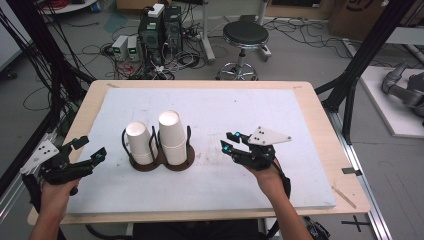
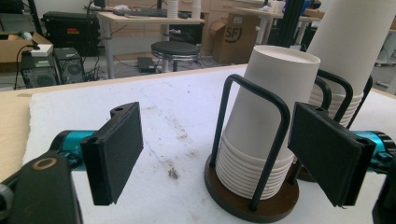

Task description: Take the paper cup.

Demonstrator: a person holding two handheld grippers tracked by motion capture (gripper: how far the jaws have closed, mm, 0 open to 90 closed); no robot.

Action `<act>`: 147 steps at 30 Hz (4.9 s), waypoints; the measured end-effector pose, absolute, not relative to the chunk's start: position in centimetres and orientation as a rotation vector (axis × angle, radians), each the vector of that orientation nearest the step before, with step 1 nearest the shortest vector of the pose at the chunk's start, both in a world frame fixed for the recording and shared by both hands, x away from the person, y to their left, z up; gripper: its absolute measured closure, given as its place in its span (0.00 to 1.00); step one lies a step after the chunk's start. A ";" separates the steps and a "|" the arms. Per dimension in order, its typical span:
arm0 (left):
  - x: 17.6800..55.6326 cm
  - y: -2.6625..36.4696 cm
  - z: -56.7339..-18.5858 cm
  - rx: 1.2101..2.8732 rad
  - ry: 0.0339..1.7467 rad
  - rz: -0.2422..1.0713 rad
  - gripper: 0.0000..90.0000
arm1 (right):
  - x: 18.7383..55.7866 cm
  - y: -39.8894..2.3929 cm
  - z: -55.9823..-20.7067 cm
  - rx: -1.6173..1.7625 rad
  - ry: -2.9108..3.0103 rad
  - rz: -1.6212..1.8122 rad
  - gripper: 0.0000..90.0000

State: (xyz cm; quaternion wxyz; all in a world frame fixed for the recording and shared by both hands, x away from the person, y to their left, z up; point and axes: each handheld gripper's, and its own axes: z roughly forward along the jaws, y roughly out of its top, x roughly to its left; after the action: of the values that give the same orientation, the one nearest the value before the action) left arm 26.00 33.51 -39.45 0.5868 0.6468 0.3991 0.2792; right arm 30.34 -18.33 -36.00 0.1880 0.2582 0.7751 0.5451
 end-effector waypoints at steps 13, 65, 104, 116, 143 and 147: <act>26.0 33.6 -39.5 1.503 0.937 0.647 0.20 | 30.1 -14.9 -35.0 0.616 2.228 1.577 1.00; 26.0 33.8 -39.4 1.510 0.925 0.658 0.21 | 30.1 0.6 -40.7 0.511 2.433 1.586 1.00; 26.0 34.0 -39.6 1.516 0.931 0.656 0.21 | 30.4 3.8 -44.1 0.724 2.424 1.531 1.00; 26.1 33.9 -39.6 1.518 0.931 0.654 0.21 | 30.2 4.3 -44.3 0.772 2.391 1.505 1.00; 26.0 34.0 -39.8 1.524 0.934 0.650 0.22 | 29.7 5.2 -43.9 0.937 2.352 1.462 1.00; 25.9 34.1 -39.8 1.525 0.935 0.652 0.22 | 29.5 5.6 -43.8 0.978 2.335 1.426 1.00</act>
State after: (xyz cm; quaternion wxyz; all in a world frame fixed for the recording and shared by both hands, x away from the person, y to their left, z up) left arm 25.94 34.05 -39.78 0.5802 0.6523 0.4002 0.2789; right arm 29.45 5.63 -43.82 0.1178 0.3343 0.7980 0.4874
